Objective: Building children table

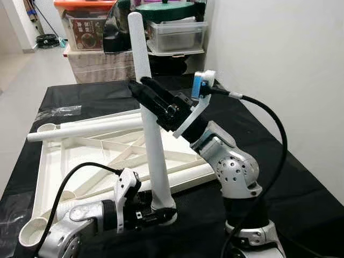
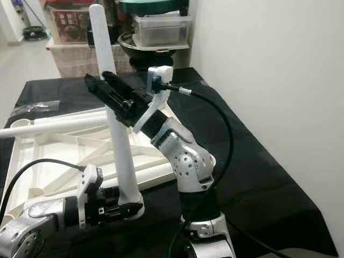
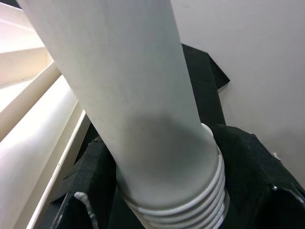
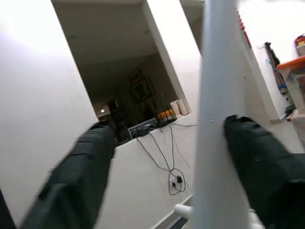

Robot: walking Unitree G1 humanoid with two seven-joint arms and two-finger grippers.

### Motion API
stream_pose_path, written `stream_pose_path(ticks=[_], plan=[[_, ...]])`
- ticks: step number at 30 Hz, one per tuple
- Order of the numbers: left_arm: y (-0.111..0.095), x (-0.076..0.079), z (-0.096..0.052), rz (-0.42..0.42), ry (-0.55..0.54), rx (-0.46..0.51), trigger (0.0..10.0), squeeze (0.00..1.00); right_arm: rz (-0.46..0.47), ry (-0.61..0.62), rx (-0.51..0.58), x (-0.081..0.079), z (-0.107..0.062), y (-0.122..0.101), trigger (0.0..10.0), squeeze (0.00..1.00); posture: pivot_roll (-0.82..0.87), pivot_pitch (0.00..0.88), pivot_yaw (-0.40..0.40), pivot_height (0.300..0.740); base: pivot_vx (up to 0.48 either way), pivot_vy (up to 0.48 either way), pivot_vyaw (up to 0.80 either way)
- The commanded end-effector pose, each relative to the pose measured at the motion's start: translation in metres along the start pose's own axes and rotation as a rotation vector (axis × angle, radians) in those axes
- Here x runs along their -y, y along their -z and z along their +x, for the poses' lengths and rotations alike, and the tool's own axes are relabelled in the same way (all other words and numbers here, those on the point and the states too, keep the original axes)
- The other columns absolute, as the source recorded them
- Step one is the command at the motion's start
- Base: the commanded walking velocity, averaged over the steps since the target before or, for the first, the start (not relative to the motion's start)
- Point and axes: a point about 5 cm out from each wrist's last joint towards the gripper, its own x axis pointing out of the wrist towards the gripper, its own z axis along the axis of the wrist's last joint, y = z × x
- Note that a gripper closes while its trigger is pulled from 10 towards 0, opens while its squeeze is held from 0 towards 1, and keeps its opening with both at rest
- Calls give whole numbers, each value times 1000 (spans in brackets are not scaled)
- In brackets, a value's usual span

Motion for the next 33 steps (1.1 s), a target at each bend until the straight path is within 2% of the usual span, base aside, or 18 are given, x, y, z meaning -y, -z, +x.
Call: stream_pose_path(ticks=[1, 6, 8, 9, 11, 13, 14, 15, 16, 18, 23, 26, 27, 31, 32, 33], plan=[[-4, -2, -3, 38, -16, 4, 10000, 0, 5, -2, 16, 3, -2, -8, 10000, 1000, 20, 0, -33, 740, 0, 0, 0], [-7, -2, -8, 54, -25, 0, 10000, 0, -11, -24, -2, 8, -12, -21, 10000, 1000, 22, 0, -36, 740, 0, 0, 0], [-7, 0, -13, 76, -23, -19, 10000, 0, -40, -109, -110, 6, -27, -21, 10000, 1000, 24, 0, -36, 740, 0, 0, 0], [-7, 0, -13, 76, -23, -19, 10000, 0, -40, -109, -110, 6, -27, -21, 10000, 1000, 24, 0, -36, 740, 0, 0, 0], [-8, 1, -18, 99, -17, -41, 10000, 0, -52, -180, -229, 3, -41, -15, 10000, 1000, 24, 0, -36, 740, 0, 0, 0], [-8, 1, -18, 99, -17, -41, 10000, 0, -52, -180, -229, 3, -41, -15, 10000, 1000, 24, 0, -36, 740, 0, 0, 0], [-10, 3, -26, 135, 11, -86, 10000, 0, -30, -197, -331, 3, -51, -3, 10000, 1000, 30, 0, -40, 740, 0, 0, 0], [-10, 4, -29, 151, 27, -110, 10000, 0, -12, -202, -360, 3, -54, 1, 10000, 1000, 31, 0, -40, 740, 0, 0, 0], [-10, 4, -29, 151, 27, -110, 10000, 0, -12, -202, -360, 3, -54, 1, 10000, 1000, 31, 0, -40, 740, 0, 0, 0], [-11, 6, -37, 189, 67, -170, 10000, 0, 39, -217, -385, 0, -56, 5, 10000, 1000, 35, 0, -36, 740, 0, 0, 0], [-13, 6, -41, 206, 93, -205, 10000, 0, 64, -215, -393, 0, -56, 6, 10000, 1000, 35, 0, -35, 740, 0, 0, 0], [-13, 7, -42, 214, 109, -223, 10000, 0, 89, -194, -379, 1, -53, 6, 10000, 1000, 35, 0, -30, 740, 0, 0, 0], [-11, 9, -43, 230, 151, -260, 10000, 0, 148, -146, -353, 5, -48, 6, 10000, 1000, 34, 0, -27, 740, 0, 0, 0], [-9, 12, -42, 243, 190, -287, 10000, 0, 190, -112, -351, 8, -47, 7, 10000, 1000, 35, 0, -28, 740, 0, 0, 0], [-8, 13, -42, 251, 209, -302, 10000, 0, 204, -103, -356, 10, -47, 8, 10000, 0, 35, 0, -28, 740, 0, 0, 0], [-7, 15, -41, 255, 225, -311, 10000, 0, 220, -98, -360, 10, -47, 10, 10000, 0, 34, 0, -28, 740, 0, 0, 0]])
